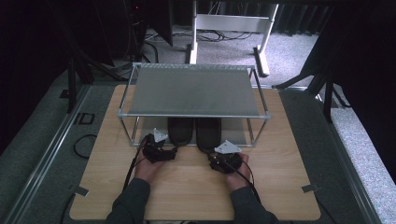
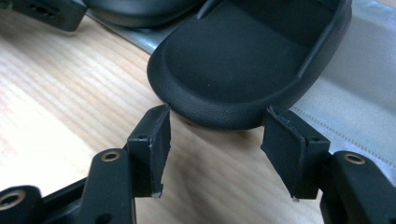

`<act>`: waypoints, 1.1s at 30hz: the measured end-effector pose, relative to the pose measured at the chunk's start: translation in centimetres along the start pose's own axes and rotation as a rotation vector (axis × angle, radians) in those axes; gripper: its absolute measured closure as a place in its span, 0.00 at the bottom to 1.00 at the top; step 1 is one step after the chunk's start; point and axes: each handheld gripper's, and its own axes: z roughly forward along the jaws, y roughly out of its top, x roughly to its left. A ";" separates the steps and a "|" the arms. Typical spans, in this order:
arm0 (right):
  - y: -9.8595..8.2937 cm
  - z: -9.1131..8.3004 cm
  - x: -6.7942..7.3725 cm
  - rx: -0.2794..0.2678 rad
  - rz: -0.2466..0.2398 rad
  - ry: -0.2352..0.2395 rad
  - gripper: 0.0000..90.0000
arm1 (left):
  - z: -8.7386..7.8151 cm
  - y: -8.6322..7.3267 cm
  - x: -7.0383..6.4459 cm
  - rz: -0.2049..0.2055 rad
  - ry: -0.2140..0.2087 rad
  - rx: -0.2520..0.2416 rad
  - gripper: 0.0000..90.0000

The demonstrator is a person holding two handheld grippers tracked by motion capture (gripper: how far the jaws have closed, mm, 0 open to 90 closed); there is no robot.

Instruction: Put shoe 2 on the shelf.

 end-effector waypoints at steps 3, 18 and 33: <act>0.2 0.4 -0.1 -0.001 0.002 -0.003 0.46 | 0.0 0.0 0.0 0.001 0.000 0.000 0.24; 1.2 2.1 -0.3 0.002 0.000 -0.012 0.46 | 0.0 0.0 0.0 0.003 0.000 0.002 0.24; 1.8 2.7 -0.3 0.010 0.007 -0.003 0.47 | 0.1 0.0 -0.5 0.033 0.027 0.009 0.24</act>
